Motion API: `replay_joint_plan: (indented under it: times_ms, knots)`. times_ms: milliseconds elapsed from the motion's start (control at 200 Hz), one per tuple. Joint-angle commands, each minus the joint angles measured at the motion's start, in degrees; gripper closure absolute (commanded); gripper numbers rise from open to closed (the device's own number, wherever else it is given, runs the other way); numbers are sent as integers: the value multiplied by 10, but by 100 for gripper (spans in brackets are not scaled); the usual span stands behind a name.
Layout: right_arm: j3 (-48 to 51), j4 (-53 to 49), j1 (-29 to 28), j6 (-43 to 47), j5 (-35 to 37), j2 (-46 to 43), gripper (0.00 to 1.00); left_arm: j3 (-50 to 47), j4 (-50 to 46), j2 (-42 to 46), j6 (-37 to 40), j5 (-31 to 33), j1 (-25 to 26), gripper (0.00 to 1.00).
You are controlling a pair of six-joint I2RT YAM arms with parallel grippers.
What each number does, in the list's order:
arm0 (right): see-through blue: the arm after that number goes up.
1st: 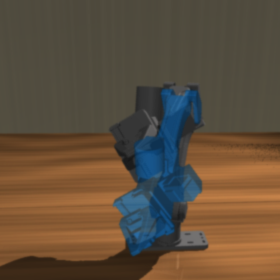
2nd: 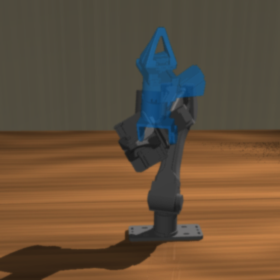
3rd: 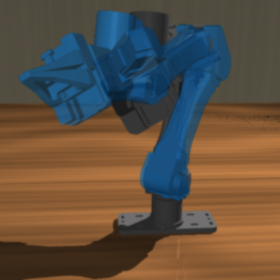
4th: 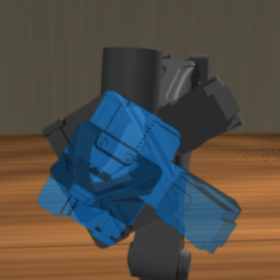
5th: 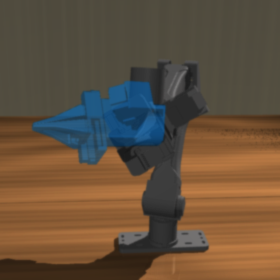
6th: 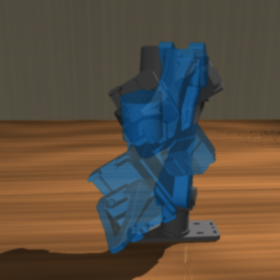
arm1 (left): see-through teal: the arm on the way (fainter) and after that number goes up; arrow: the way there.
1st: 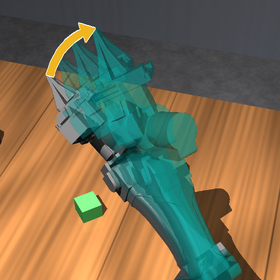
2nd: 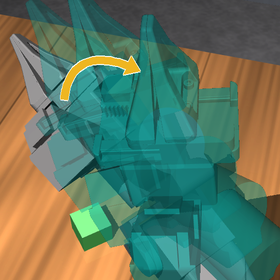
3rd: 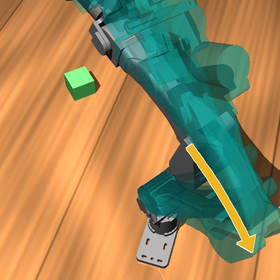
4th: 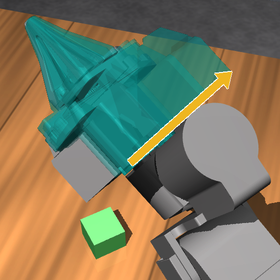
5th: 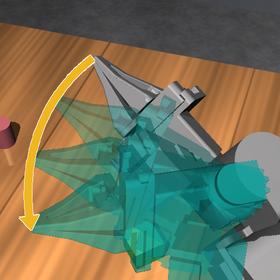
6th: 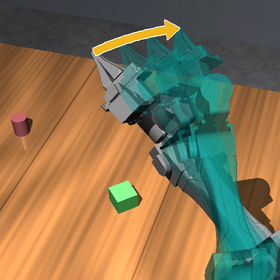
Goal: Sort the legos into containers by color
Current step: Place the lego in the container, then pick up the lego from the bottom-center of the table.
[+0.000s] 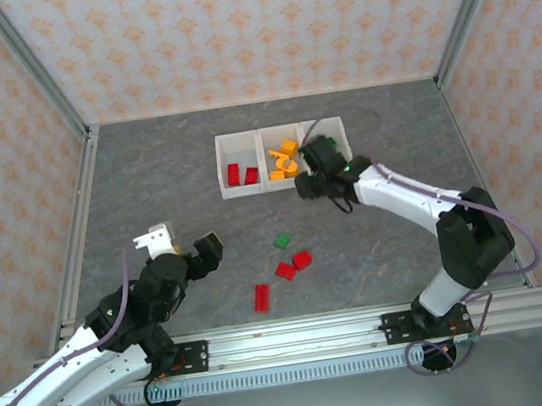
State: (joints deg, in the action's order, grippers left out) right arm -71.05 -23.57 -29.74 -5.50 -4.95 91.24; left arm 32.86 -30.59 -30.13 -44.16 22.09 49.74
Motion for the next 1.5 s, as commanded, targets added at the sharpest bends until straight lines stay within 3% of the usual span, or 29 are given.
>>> replay_joint_plan:
  times_ms: [0, 155, 365, 471, 626, 726, 841, 1056, 1146, 1256, 1497]
  knots:
    - [-73, -7, 40, 5, -11, 58, 72, 9, 37, -11, 34, -15, -3, 1]
    - [-177, -19, 90, 5, -39, 161, 70, -1, 37, -24, 31, -31, -3, 0]
    - [-261, -44, 115, 9, -44, 249, 68, -23, 29, -26, 7, -58, -3, 1]
    - [-278, -60, 119, 7, -40, 269, 58, -39, 38, -26, -20, -60, -3, 1]
    - [-274, -70, 119, 7, -34, 265, 33, -67, 90, -48, -33, -97, -3, 0]
    - [-254, -68, 119, 4, -37, 235, 21, -63, 105, -85, -18, -111, -3, 1]
    - [-218, -69, 119, -6, -36, 179, 15, -53, 132, -128, 14, -134, -3, 1]
    - [-34, -25, 114, -34, -65, 3, 0, -12, 162, -254, 52, -179, -3, 1]
    - [41, -31, 111, -40, -68, -59, 0, 31, 150, -320, 19, -162, -2, 1]
    - [134, -16, 111, -52, -76, -135, 0, 44, 211, -374, -31, -179, 2, 1]
    - [262, 27, 91, -38, -174, -265, 1, 61, 301, -471, -126, -189, 22, 1]
